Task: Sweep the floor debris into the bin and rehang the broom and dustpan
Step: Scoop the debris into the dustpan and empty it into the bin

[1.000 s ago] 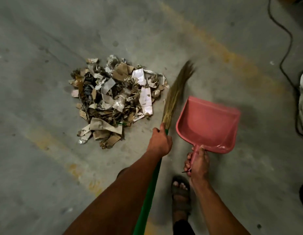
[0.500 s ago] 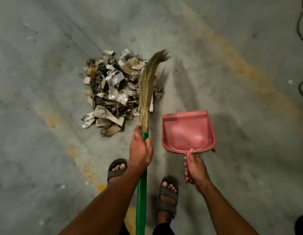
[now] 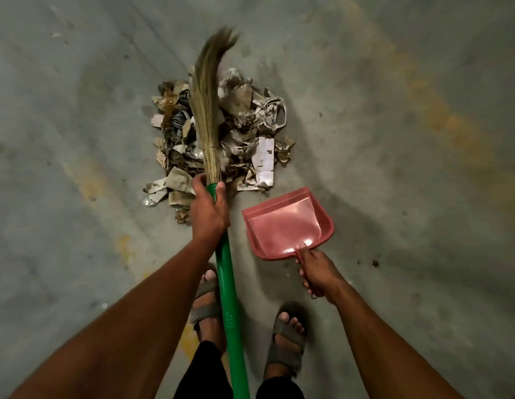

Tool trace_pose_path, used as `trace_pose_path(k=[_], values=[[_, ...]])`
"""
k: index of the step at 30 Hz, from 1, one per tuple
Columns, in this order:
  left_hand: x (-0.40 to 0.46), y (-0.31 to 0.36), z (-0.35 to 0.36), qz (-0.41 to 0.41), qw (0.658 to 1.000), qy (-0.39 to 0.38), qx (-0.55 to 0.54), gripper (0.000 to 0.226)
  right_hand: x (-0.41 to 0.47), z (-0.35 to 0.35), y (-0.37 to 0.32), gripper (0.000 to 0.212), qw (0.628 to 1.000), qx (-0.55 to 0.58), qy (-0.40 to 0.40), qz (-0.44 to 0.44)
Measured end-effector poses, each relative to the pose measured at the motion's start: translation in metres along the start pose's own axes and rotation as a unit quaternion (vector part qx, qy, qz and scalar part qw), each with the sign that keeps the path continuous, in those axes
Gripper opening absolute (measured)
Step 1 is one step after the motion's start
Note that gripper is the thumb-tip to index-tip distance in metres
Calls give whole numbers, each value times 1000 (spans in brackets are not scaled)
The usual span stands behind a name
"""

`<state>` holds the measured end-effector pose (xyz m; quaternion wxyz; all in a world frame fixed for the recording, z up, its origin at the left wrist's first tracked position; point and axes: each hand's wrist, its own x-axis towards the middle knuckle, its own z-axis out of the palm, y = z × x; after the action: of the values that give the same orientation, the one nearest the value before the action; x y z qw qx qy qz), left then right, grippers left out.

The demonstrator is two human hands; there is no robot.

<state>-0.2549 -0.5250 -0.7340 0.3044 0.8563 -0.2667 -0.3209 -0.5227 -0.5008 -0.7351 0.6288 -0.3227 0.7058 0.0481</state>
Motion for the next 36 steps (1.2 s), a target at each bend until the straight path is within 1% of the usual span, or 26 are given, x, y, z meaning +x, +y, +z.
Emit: trace_pose_path(k=[2,5,11,16,19,25,27,30,34,36], values=[[18,-4,-8,2,1000,-3,-17,40,14,11,-3,46,1000,-7,-17,10],[47,-17,-15,18,1000,-8,1,41,41,31,-5,44,1000,-15,-23,13],[103,-49,-18,11,1000,-25,-1,39,98,58,-18,48,997,-76,12,3],[134,-74,-23,17,999,-28,2,39,151,66,-32,58,987,-161,28,-2],[156,-87,-29,22,999,-27,28,40,173,71,-50,59,981,-192,30,-3],[199,-92,-30,34,997,-30,69,42,196,87,-95,58,978,-205,26,-30],[215,-95,-25,26,995,-50,78,39,202,94,-106,60,976,-213,29,-41],[228,-107,-17,20,988,-105,111,35,212,105,-112,58,975,-212,40,-56],[204,-134,-11,41,975,-163,144,42,221,120,-111,59,984,-164,30,-67],[185,-150,-13,51,969,-182,156,40,222,126,-108,61,988,-133,38,-67]])
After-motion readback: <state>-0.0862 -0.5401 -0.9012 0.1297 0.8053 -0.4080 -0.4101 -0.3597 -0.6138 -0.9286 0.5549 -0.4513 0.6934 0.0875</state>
